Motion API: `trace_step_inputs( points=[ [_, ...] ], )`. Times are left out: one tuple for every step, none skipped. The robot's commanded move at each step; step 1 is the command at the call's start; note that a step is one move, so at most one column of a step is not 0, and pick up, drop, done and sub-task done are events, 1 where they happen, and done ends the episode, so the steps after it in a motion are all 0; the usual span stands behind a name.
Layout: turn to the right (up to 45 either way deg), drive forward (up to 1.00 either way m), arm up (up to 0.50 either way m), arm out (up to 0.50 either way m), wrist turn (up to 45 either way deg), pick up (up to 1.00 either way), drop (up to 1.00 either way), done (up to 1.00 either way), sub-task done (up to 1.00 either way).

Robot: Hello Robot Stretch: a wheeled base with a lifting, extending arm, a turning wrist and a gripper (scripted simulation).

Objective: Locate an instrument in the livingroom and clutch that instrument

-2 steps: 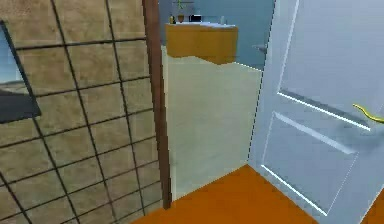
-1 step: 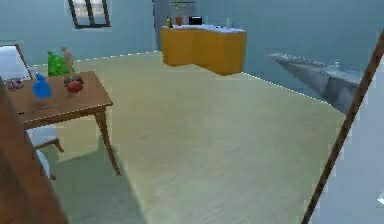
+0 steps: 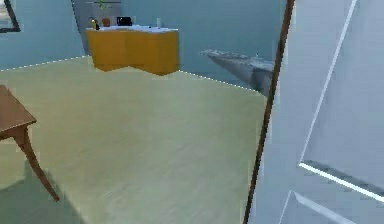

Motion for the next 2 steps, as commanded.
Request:
trace_step_inputs(
  points=[
    [0.0, 0.45, 0.0, 0.0, 0.0, 0.0, 0.0, 0.0, 0.0],
    [-21.0, 0.0, 0.0, 0.0, 0.0, 0.0, 0.0, 0.0, 0.0]
  ],
)
